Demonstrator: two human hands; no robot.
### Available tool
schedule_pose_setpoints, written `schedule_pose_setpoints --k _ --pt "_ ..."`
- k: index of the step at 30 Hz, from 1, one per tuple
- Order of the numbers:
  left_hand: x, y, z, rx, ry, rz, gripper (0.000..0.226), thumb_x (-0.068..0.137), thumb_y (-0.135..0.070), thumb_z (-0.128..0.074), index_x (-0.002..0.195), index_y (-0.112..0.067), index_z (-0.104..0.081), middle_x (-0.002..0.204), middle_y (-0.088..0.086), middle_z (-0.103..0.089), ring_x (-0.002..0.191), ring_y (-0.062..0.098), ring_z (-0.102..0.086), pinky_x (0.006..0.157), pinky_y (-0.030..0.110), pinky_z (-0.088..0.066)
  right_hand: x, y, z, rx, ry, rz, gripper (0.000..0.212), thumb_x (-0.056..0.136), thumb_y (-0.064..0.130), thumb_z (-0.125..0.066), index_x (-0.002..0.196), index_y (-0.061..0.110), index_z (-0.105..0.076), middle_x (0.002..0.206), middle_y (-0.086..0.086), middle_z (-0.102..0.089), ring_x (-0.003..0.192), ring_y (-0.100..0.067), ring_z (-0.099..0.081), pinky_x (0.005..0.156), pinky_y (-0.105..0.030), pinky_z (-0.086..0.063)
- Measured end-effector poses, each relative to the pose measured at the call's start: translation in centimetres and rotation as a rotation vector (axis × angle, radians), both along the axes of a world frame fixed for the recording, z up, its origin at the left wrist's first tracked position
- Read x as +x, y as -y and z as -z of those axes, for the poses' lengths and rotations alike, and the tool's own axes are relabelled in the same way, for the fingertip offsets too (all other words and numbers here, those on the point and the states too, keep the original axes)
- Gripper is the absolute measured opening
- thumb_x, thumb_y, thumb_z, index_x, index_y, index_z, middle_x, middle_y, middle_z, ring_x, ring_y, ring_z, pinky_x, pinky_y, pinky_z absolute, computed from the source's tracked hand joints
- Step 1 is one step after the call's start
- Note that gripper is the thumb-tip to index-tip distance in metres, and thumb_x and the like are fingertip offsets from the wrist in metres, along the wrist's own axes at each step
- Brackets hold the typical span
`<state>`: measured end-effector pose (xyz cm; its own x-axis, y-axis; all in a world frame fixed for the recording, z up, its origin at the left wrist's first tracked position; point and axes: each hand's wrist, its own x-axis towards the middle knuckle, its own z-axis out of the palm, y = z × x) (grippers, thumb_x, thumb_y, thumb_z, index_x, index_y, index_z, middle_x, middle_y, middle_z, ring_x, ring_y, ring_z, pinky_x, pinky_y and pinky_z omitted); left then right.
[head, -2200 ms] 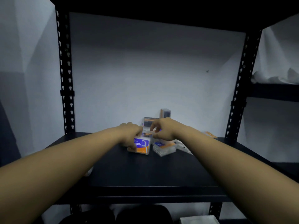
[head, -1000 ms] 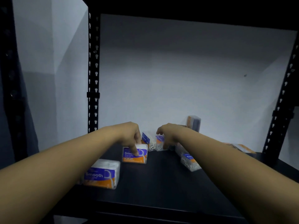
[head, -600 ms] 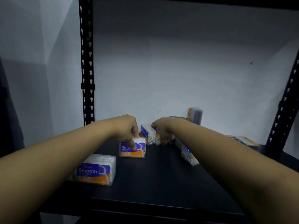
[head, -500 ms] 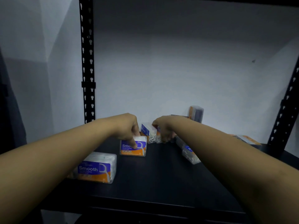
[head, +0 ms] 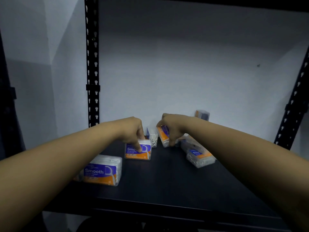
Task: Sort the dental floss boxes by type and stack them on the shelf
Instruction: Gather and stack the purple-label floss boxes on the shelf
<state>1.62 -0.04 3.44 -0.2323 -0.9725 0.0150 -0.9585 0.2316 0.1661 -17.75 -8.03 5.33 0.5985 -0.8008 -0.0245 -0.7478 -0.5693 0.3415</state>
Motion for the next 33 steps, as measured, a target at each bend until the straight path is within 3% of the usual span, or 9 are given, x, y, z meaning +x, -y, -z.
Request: schedule_pose_setpoints --k 5,12,17,20,24,29,33 --pt "0.0 0.1 0.0 0.002 0.000 -0.004 0.046 0.069 -0.033 -0.091 0.111 -0.020 -0.080 0.102 -0.006 -0.079 0.090 0.010 -0.072 0.086 0.031 -0.059 -0.8 -1.9 -0.4 -0.030 -0.133 0.001 0.109 0.062 0.032 -0.093 0.155 0.028 -0.037 0.143 0.001 -0.040 0.120 -0.028 -0.056 0.085 -0.040 -0.054" --pt "0.1 0.1 0.1 -0.012 0.001 0.000 0.044 0.069 -0.034 -0.091 0.109 -0.022 -0.081 0.099 -0.008 -0.079 0.088 0.010 -0.072 0.084 0.032 -0.060 -1.0 -3.7 0.7 -0.062 -0.251 -0.090 0.109 0.061 0.021 -0.094 0.150 0.027 -0.032 0.142 -0.001 -0.050 0.122 -0.026 -0.050 0.090 -0.047 -0.054" --pt "0.1 0.1 0.3 -0.009 -0.024 -0.005 0.042 0.069 -0.033 -0.091 0.108 -0.022 -0.081 0.098 -0.008 -0.079 0.088 0.010 -0.072 0.082 0.029 -0.059 -1.7 -4.9 1.2 -0.083 -0.267 -0.162 0.106 0.066 0.012 -0.089 0.150 0.028 -0.028 0.132 -0.002 -0.050 0.105 -0.021 -0.042 0.084 -0.043 -0.052" --pt "0.2 0.1 0.3 -0.012 -0.023 -0.004 0.043 0.069 -0.034 -0.091 0.109 -0.022 -0.080 0.100 -0.008 -0.078 0.090 0.011 -0.071 0.084 0.030 -0.059 -2.2 -5.2 2.5 -0.216 -0.360 -0.303 0.089 0.070 0.017 -0.085 0.142 0.023 -0.034 0.139 0.000 -0.048 0.122 -0.027 -0.037 0.087 -0.045 -0.048" --pt "0.2 0.1 0.3 -0.005 -0.024 -0.004 0.043 0.070 -0.034 -0.090 0.111 -0.022 -0.080 0.100 -0.008 -0.078 0.090 0.010 -0.071 0.085 0.031 -0.059 -2.6 -5.1 3.4 -0.225 -0.325 -0.337 0.090 0.072 0.029 -0.085 0.147 0.024 -0.036 0.143 -0.007 -0.035 0.128 -0.032 -0.033 0.092 -0.052 -0.051" --pt "0.3 0.1 0.5 -0.011 -0.031 -0.009 0.043 0.071 -0.034 -0.090 0.111 -0.023 -0.080 0.102 -0.008 -0.078 0.091 0.011 -0.071 0.083 0.030 -0.059 -3.2 -5.2 3.6 -0.085 -0.266 -0.271 0.096 0.073 0.016 -0.084 0.150 0.030 -0.029 0.150 -0.009 -0.026 0.107 -0.037 -0.060 0.078 -0.047 -0.056" --pt "0.3 0.0 0.6 -0.009 -0.039 -0.007 0.043 0.072 -0.032 -0.089 0.112 -0.021 -0.080 0.103 -0.007 -0.078 0.090 0.011 -0.071 0.080 0.028 -0.058 -3.4 -5.8 3.4 -0.074 -0.232 -0.279 0.097 0.071 0.018 -0.086 0.147 0.041 -0.030 0.149 -0.007 -0.027 0.114 -0.033 -0.054 0.086 -0.048 -0.055"
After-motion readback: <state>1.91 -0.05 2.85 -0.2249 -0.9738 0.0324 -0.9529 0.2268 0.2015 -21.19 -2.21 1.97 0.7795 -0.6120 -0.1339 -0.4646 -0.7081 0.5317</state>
